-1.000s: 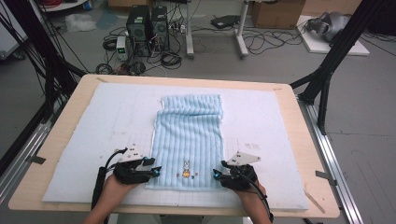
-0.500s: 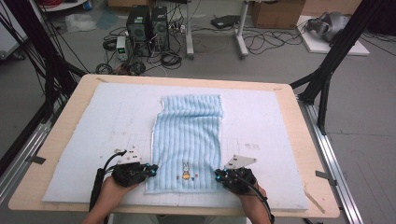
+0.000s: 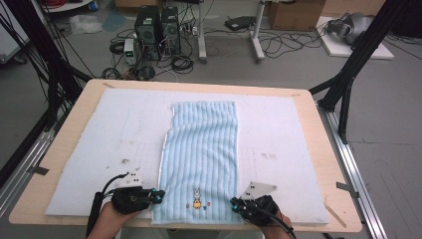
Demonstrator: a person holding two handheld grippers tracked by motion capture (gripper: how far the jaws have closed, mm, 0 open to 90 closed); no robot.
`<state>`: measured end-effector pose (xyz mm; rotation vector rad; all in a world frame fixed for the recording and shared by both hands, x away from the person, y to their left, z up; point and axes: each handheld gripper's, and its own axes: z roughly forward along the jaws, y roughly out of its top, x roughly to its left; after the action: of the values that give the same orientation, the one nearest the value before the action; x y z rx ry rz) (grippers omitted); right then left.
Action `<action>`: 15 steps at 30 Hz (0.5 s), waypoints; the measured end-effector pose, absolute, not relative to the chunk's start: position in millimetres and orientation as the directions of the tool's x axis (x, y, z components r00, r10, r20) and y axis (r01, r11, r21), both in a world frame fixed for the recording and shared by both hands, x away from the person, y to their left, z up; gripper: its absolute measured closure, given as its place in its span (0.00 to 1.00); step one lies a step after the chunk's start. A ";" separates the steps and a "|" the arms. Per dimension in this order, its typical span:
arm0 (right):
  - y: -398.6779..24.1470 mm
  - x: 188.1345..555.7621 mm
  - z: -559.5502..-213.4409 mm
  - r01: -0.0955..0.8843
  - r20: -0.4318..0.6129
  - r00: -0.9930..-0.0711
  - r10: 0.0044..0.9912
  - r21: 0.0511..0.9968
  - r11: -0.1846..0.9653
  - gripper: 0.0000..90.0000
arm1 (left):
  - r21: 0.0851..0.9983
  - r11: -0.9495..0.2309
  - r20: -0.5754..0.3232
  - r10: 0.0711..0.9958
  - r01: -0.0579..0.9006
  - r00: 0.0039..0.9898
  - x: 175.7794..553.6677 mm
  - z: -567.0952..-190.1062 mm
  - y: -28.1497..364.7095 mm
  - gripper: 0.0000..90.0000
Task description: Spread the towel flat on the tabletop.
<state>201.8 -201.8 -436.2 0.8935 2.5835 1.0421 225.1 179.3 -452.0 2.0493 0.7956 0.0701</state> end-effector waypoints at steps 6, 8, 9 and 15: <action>-205.2 181.5 -436.0 0.459 0.051 -0.812 0.581 0.669 0.584 0.93 | 0.760 -0.406 -0.259 0.527 0.507 0.810 211.0 -450.4 180.9 0.95; -205.8 180.1 -434.8 0.466 0.053 -0.801 0.596 0.680 0.566 0.84 | 0.769 -0.371 -0.264 0.556 0.520 0.788 211.7 -448.8 182.4 0.83; -206.5 180.9 -433.2 0.476 0.060 -0.791 0.609 0.686 0.550 0.80 | 0.775 -0.354 -0.266 0.569 0.524 0.778 213.0 -448.1 182.7 0.75; -198.0 192.4 -428.0 0.444 0.060 -0.777 0.627 0.759 0.477 0.73 | 0.833 -0.242 -0.247 0.642 0.497 0.726 224.9 -440.3 189.2 0.65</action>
<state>192.4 -198.0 -428.0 0.9221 2.4985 1.1834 224.9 189.2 -440.3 1.9000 0.8789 0.1764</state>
